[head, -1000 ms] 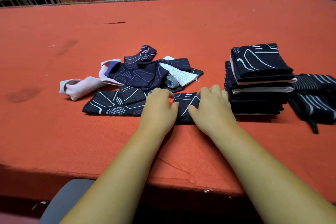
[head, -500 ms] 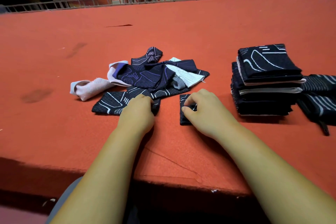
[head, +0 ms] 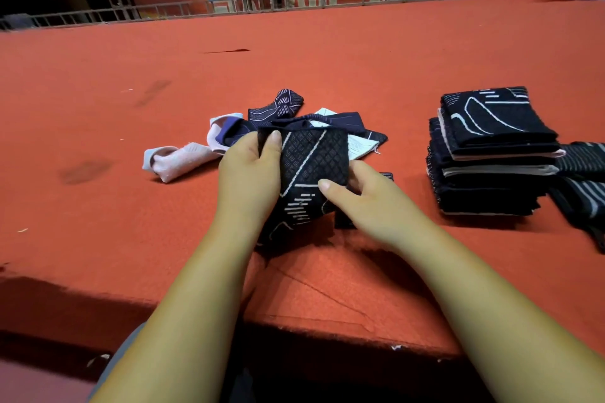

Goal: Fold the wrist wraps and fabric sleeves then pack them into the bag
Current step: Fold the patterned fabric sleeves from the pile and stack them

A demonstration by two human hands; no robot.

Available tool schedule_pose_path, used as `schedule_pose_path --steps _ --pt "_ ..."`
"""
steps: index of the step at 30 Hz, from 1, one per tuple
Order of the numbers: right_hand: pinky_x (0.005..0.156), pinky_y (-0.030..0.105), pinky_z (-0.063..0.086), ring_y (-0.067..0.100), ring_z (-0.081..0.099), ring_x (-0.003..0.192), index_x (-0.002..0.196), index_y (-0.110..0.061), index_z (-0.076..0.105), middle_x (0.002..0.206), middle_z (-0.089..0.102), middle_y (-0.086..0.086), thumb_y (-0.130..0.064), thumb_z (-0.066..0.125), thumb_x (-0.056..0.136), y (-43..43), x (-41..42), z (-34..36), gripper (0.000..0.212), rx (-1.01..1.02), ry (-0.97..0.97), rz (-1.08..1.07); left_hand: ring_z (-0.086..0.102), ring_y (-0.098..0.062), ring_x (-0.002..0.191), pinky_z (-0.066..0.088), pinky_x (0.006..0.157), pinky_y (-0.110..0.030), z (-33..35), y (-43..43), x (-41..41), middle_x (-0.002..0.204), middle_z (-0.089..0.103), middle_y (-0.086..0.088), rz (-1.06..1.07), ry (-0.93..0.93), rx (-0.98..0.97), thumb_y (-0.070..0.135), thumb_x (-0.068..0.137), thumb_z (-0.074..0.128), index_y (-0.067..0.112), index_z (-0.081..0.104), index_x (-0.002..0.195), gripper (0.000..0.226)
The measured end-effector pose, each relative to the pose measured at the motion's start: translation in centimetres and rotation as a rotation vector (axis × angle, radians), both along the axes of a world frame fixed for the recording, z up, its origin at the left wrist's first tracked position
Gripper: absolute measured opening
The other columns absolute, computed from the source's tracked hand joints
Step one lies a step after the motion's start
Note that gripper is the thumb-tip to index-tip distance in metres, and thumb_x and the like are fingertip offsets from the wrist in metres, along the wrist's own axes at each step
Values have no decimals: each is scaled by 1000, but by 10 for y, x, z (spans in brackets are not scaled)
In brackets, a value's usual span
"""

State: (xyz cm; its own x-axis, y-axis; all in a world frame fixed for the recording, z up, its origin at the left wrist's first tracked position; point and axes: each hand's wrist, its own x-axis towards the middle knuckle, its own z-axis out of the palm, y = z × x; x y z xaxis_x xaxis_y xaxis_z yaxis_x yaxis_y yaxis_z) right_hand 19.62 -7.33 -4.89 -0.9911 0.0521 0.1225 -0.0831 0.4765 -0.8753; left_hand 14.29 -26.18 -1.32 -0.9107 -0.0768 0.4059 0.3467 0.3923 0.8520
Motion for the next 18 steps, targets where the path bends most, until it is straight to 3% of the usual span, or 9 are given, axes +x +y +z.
schedule_pose_path --steps 4,6,8,11,14,16,18 --pt "102 47 56 15 78 107 137 -23 61 112 82 -5 -33 68 101 -4 0 4 38 -273 18 60 74 -21 87 58 80 -37 4 -5 -3 90 79 0 -69 -308 361 33 107 62 16 73 93 25" --pt "104 55 57 24 79 106 143 -19 55 111 83 3 -23 69 102 -4 -2 6 44 -385 60 8 78 -29 105 62 92 -43 7 -3 0 111 81 -13 -241 -482 679 32 108 61 10 74 118 27" --pt "103 60 57 27 79 104 144 -25 51 107 83 5 -21 70 101 -4 -3 10 46 -441 117 -56 74 -34 117 62 98 -45 7 -1 2 126 76 -19 -403 -541 801 33 111 56 6 67 137 39" --pt "99 58 58 23 80 97 140 -42 50 103 83 -1 -28 69 99 1 -1 12 47 -386 203 -152 72 -31 113 58 93 -41 3 0 1 129 76 -11 -463 -506 616 32 104 67 17 57 149 48" --pt "93 56 60 25 79 91 129 -44 58 100 82 0 -21 62 106 6 1 14 33 -319 262 -182 72 -23 110 59 93 -46 -3 0 4 119 78 0 -510 -447 454 17 96 79 39 44 155 73" --pt "89 52 59 26 76 91 121 -41 66 99 81 0 -21 61 107 7 2 15 25 -241 280 -210 76 -15 99 62 94 -43 -6 0 7 101 81 7 -521 -373 365 2 95 76 35 54 150 68" --pt "90 40 56 12 73 95 112 -37 73 102 79 -10 -21 59 107 8 2 16 22 -207 292 -252 74 -14 93 60 99 -49 -5 0 9 93 79 7 -501 -328 275 -1 92 77 28 70 135 52"
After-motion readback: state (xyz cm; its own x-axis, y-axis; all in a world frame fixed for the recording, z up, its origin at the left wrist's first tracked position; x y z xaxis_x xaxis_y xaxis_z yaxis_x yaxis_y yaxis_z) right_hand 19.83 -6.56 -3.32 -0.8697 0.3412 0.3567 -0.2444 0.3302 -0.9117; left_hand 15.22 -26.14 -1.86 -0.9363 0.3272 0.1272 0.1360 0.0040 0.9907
